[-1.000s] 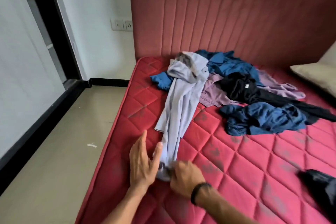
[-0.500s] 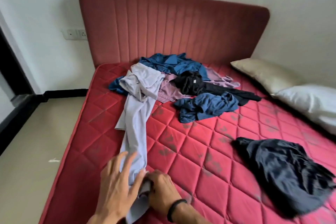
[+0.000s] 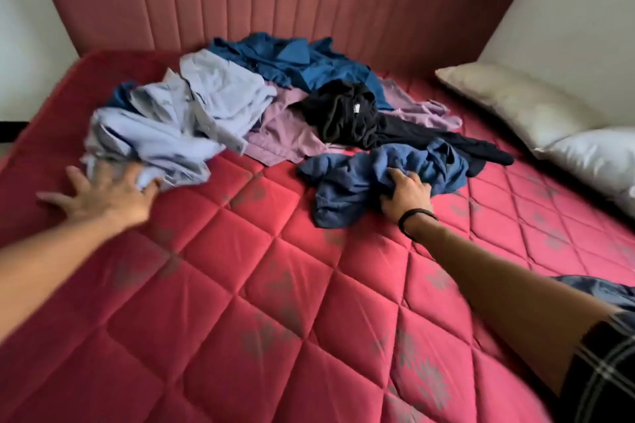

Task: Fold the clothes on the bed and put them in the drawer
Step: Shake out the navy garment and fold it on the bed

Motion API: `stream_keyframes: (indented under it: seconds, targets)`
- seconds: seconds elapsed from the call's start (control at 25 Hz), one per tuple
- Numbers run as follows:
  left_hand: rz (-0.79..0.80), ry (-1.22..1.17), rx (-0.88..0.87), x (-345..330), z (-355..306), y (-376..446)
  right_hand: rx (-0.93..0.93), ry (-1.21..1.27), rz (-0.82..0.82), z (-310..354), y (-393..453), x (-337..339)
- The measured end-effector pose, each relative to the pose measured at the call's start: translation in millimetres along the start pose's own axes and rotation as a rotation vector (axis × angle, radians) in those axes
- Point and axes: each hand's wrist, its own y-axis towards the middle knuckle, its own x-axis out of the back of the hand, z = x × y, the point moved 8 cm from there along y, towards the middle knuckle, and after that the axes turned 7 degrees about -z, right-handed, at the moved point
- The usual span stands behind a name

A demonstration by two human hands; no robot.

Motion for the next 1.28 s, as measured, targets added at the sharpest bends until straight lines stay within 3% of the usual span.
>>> stream_keyframes:
  seconds: [0.08,0.16,0.24,0.32,0.4,0.48,0.56,0.68,0.8,0.92,1.0,1.08,1.16,1.28]
  targets:
    - [-0.114,-0.136,0.085,-2.7,25.3,25.9,0.046,0.203,-0.087,-14.8,-7.5,-7.7]
    - [-0.273,-0.319,0.027,10.1,16.9,-8.7,-0.024,0.495,-0.205,-25.8,-33.5,3.0]
    - [-0.450,-0.437,-0.096,47.3,-4.7,-81.9,-0.118,0.690,-0.136,-26.7,-64.7,13.7]
    - [-0.364,-0.514,-0.247,71.5,-26.7,-147.1,-0.036,0.758,0.020,-7.6,-97.1,36.7]
    - [-0.159,-0.567,-0.251,77.4,-40.6,-201.1,0.067,0.821,0.157,22.0,-123.2,81.4]
    - [-0.002,-0.623,-0.325,99.5,-72.3,-255.9,0.229,0.776,0.243,55.8,-141.5,140.8]
    - [0.069,-0.820,-0.514,158.5,-120.6,-305.8,0.455,0.637,0.304,96.0,-158.0,207.5]
    - [0.173,-1.051,-0.626,267.0,-176.6,-337.0,0.712,0.395,0.231,142.9,-177.9,308.6]
    - [-0.015,-1.044,-0.662,362.3,-176.1,-343.6,0.778,0.213,0.059,166.1,-193.4,412.6]
    - [-0.304,-1.099,-0.608,444.4,-127.5,-337.2,0.797,-0.098,0.027,173.2,-209.6,484.6]
    - [-0.404,-1.121,-0.586,493.1,-106.0,-335.4,0.765,-0.230,0.060,179.2,-216.9,517.5]
    - [-0.429,-1.152,-0.557,531.8,-95.0,-336.5,0.691,-0.136,0.120,182.5,-220.7,545.7]
    - [-0.488,-1.175,-0.464,560.1,-79.6,-336.0,0.587,0.117,0.148,184.7,-220.3,571.3]
    - [-0.596,-1.200,-0.177,572.9,-36.8,-309.3,0.538,0.322,0.093,183.2,-210.7,584.7]
